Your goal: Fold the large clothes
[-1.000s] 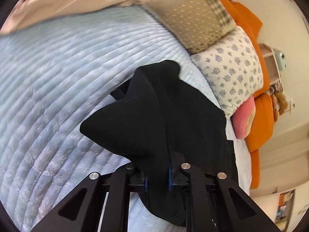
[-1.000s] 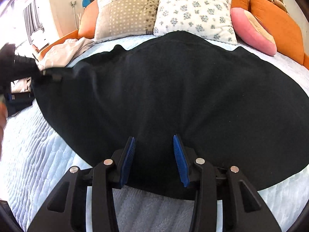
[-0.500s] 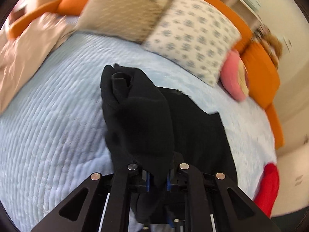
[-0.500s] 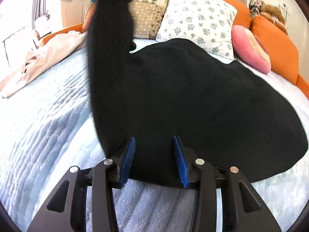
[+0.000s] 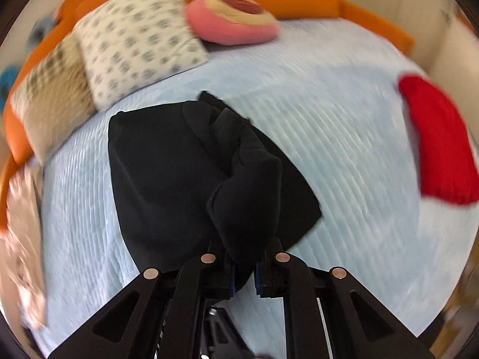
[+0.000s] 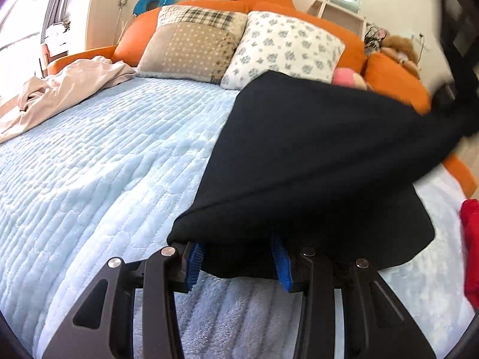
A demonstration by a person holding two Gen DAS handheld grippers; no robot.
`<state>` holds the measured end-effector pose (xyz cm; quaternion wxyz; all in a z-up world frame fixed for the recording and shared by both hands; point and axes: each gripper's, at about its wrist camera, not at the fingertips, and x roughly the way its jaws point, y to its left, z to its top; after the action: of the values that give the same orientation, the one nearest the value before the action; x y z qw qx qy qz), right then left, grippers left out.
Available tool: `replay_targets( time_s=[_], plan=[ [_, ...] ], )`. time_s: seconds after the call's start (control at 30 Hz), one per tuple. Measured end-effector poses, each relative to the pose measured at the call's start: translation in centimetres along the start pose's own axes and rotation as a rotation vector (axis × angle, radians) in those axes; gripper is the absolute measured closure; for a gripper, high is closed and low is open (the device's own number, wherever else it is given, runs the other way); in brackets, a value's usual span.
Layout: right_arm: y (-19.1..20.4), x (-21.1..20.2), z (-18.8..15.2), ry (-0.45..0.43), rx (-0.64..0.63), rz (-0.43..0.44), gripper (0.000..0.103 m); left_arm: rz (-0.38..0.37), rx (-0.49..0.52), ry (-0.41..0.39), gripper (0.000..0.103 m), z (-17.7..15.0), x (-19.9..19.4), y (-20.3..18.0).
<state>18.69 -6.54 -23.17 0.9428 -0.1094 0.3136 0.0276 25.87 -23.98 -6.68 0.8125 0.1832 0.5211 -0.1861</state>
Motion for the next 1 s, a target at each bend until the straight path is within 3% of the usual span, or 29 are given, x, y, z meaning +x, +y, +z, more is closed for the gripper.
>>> replay_targets(
  time_s=[0.2, 0.47, 0.7, 0.8, 0.87, 1.0],
  plan=[
    [-0.4, 0.7, 0.0, 0.014, 0.002, -0.005, 0.063, 0.043, 0.154, 0.024, 0.09, -3.4, 1.6, -4.6],
    [0.1, 2.4, 0.2, 0.08, -0.015, 0.019, 0.063, 0.156, 0.269, 0.133, 0.088, -5.9, 8.5, -8.2],
    [0.2, 2.7, 0.2, 0.095, -0.009, 0.024, 0.063, 0.134, 0.187, 0.156, 0.086, -4.7, 10.1, -7.2],
    [0.4, 2.6, 0.2, 0.094, -0.022, 0.011, 0.063, 0.088, 0.163, 0.164, 0.065, -4.3, 9.9, -7.1],
    [0.6, 2.5, 0.1, 0.092, -0.034, 0.001, 0.063, 0.058, 0.168, 0.152, 0.042, -4.3, 9.3, -7.5],
    [1.0, 2.5, 0.1, 0.088, -0.056, -0.019, 0.063, 0.032, 0.189, 0.081, 0.03, -4.3, 6.1, -8.0]
  ],
)
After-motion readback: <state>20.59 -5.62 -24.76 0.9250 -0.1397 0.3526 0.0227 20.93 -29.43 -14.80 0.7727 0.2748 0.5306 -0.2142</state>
